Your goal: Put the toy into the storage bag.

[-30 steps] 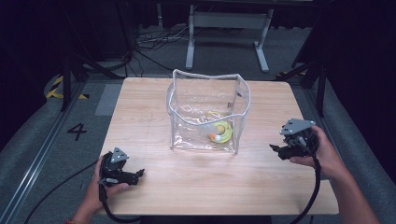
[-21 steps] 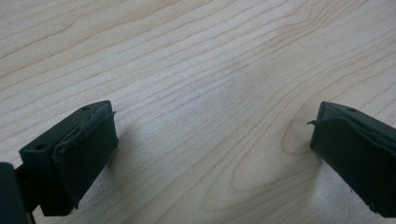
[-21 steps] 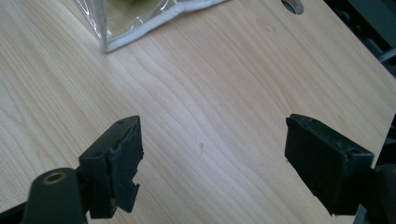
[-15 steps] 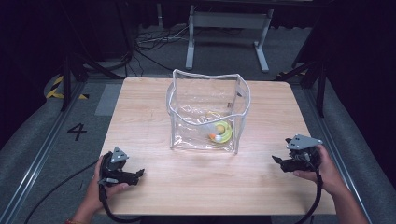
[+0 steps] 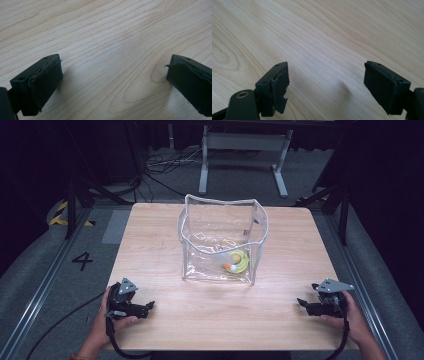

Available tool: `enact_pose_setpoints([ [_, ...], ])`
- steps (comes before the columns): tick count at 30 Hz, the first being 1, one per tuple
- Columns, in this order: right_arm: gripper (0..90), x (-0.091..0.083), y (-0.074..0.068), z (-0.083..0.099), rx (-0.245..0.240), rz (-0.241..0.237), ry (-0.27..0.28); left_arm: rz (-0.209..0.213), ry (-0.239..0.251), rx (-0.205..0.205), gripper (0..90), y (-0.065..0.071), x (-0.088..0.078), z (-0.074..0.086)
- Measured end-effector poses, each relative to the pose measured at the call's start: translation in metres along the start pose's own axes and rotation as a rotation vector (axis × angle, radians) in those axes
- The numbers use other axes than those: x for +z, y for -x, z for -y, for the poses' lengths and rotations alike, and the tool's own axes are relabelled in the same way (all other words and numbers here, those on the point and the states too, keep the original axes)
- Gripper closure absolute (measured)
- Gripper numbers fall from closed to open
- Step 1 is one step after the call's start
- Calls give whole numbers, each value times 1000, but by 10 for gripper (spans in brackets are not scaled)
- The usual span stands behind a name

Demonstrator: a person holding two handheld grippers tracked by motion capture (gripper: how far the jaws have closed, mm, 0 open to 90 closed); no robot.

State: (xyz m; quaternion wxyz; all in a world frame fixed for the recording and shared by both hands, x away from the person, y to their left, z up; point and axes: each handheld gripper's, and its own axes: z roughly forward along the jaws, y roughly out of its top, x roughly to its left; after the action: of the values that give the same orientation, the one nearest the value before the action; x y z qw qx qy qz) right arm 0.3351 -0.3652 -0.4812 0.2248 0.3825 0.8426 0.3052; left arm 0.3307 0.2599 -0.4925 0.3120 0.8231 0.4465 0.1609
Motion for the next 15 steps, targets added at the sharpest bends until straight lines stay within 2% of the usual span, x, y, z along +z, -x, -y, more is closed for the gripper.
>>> enact_pose_setpoints([
  [2, 209, -2, 2, 10, 22, 16, 14, 1, -1, 2, 6, 0, 0, 0],
  [5, 211, -6, 5, 24, 97, -15, 50, 1, -1, 2, 5, 0, 0, 0],
  [8, 197, -7, 7, 29, 116, -20, 67, 1, -3, 4, 5, 0, 0, 0],
  [11, 154, -8, 14, 33, 189, -28, 44, 1, -2, 4, 5, 0, 0, 0],
  [15, 152, -8, 14, 33, 203, -25, 39, 0, -2, 4, 5, 0, 0, 0],
])
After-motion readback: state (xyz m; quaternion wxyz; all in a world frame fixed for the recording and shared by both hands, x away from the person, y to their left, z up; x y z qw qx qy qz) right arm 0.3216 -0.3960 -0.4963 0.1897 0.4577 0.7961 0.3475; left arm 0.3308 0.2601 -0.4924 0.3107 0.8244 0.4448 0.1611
